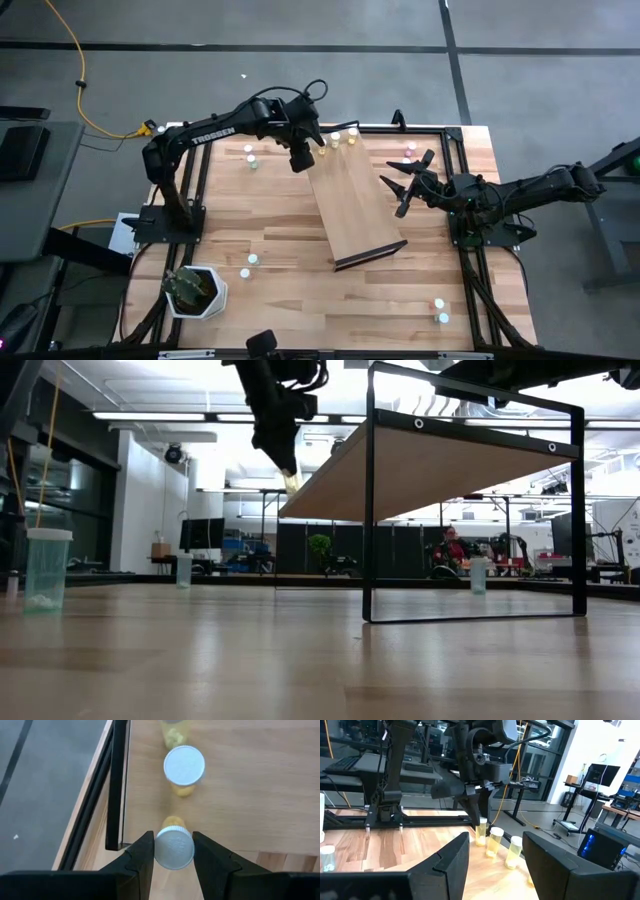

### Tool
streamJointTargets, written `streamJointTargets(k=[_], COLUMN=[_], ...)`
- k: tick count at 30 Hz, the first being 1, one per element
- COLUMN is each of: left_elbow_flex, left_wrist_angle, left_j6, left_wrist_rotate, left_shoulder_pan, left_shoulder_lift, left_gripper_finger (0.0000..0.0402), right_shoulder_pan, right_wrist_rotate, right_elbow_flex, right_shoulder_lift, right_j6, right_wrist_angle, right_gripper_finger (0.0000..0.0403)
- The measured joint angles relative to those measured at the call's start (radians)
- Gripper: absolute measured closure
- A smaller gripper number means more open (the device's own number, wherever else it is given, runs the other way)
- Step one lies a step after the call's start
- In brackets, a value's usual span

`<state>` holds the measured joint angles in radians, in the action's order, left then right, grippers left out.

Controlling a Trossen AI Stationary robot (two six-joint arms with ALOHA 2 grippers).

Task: Pick and place medicine bottles onto shelf by color
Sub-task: Put the yellow pill bottle on the shelf aligned with the other yellow pill bottles

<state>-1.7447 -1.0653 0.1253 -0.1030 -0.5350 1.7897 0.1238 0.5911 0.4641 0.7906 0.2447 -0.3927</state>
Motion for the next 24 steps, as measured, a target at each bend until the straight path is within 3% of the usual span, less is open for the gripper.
streamJointTargets(k=[24], left_elbow_flex=[0.0], left_wrist_angle=[0.014], left_j6=[0.036], left_wrist_rotate=[0.016], left_shoulder_pan=[0.017], left_shoulder_lift=[0.0], left_gripper_finger=[0.0269], right_shoulder_pan=[0.0], right_wrist_rotate=[0.0], right_elbow_flex=[0.0], right_shoulder_lift=[0.0], right_j6=[-0.001], right_wrist_angle=[0.0], right_gripper_finger=[0.0226])
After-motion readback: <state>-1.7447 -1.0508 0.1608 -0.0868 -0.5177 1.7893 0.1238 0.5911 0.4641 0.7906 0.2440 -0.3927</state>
